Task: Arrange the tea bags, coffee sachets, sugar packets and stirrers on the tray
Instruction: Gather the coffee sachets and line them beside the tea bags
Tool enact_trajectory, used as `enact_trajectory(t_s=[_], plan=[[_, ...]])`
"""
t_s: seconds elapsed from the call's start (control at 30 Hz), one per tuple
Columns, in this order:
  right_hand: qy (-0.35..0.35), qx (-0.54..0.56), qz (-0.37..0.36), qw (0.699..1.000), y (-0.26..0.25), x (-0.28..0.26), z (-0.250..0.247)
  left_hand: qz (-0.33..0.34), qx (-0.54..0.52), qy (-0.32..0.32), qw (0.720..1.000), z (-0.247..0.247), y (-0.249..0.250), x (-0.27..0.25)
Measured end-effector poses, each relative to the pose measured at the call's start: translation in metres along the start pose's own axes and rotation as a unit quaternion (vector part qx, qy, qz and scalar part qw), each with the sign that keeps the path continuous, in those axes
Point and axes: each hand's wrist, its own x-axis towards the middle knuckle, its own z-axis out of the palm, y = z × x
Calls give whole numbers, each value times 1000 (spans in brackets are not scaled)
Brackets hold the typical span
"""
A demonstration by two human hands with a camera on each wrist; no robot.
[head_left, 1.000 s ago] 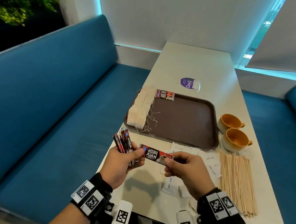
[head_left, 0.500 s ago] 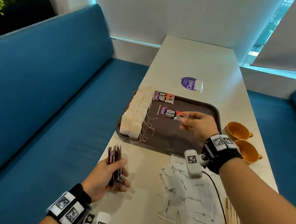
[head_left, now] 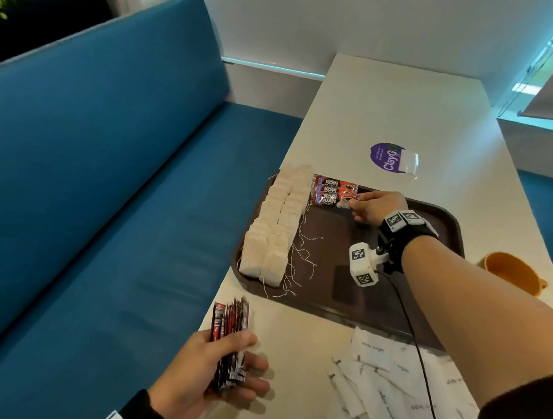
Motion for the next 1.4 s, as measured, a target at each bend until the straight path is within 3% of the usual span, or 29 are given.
enact_trajectory(t_s=[0.27, 0.47, 0.77, 0.93, 1.03, 1.13, 1.27, 1.4], plan=[[31, -95, 60, 993, -7, 25, 18, 5, 6, -4, 1000, -4, -1, 5], [58, -181, 53, 980, -8, 27, 24, 9, 6, -10, 1000, -3, -2, 4], [63, -119, 69, 989, -3, 40, 23, 28, 7, -18, 999, -6, -5, 3], [24, -67, 69, 995, 2, 35, 10, 42, 4, -12, 999, -5, -8, 2], [30, -57, 41, 997, -5, 5, -3, 52, 13, -12, 998, -6, -9, 1], [40, -25, -35, 998, -15, -54, -19, 62, 20, -20, 998, -7, -9, -4], [-38, 35, -118, 992, -17, -144, -36, 89, 25, -46, 995, -1, -9, -18], [-86, 61, -154, 982, 3, -220, -45, 105, 5, -104, 989, 7, -13, -35]])
